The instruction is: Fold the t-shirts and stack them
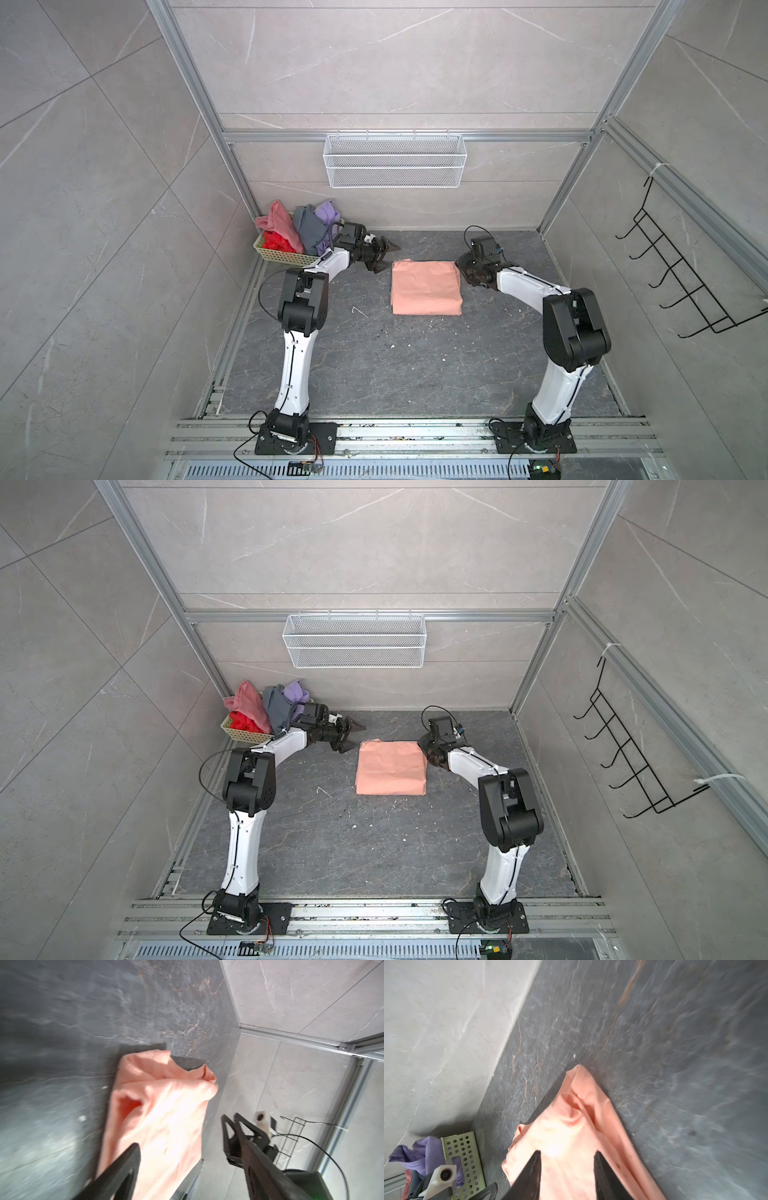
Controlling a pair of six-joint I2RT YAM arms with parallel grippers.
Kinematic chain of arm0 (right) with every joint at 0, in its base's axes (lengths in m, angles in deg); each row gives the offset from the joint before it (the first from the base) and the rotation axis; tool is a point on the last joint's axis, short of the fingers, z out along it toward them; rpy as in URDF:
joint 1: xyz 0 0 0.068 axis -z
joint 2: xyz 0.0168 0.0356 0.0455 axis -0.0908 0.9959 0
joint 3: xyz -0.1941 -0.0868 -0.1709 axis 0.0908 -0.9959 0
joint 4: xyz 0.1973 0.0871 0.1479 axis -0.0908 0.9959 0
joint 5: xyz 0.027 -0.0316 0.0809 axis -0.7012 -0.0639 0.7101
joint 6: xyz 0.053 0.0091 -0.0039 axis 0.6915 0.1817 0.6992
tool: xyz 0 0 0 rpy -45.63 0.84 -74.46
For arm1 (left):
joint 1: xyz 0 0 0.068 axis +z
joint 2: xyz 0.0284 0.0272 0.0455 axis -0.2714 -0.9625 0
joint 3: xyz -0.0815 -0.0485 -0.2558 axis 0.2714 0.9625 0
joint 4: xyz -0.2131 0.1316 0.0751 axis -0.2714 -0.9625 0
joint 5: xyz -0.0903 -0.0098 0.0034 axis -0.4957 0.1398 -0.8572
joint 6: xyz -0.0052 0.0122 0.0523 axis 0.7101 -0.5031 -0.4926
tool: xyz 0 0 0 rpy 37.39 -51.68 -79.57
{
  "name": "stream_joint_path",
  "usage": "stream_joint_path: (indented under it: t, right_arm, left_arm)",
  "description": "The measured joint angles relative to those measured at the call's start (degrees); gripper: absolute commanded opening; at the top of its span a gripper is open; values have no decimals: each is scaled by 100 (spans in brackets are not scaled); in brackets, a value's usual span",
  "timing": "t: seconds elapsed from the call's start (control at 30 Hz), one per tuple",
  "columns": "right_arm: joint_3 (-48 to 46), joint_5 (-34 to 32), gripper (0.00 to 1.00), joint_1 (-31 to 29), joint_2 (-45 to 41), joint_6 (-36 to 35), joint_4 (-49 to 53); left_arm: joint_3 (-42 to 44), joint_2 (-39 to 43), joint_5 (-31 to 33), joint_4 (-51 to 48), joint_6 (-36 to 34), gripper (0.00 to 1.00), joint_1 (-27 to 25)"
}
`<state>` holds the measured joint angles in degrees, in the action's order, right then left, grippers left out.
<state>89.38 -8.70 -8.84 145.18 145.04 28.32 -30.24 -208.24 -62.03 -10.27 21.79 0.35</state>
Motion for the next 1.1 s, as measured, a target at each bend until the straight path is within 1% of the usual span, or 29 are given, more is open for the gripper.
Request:
stream_joint_path:
  t: [0.1,0.17,0.3,0.43,0.53,0.63,0.8,0.9,1.1]
  right_arm:
    - [-262,-120,44,-109,-490,-120,7]
    - [-267,-116,44,-232,-612,-164,2]
    - [-262,-83,44,-494,-531,-229,90]
    - [-262,0,44,-697,-299,-227,184]
    - [-306,85,43,-828,-219,-208,264]
    - [-616,133,43,-984,-297,-155,243]
    - [-1545,35,43,-1165,-647,-103,354]
    - [-1882,-92,43,-1182,-717,-122,372]
    - [-2249,-313,44,-1202,-953,-219,297]
  left_arm:
    - [365,387,205,-188,-254,82,17]
    - [483,632,341,-404,-452,81,-20]
    - [564,1029,605,-848,-874,81,-328]
    - [778,1309,721,-1062,-1069,81,-767]
    - [1095,1423,728,-1104,-1062,81,-1056]
    - [1462,1449,723,-1071,-992,81,-1178]
    - [2302,1449,706,-748,-734,80,-1182]
    - [2667,1467,671,-592,-638,80,-1178]
    - [2964,1626,664,-267,-555,79,-1156]
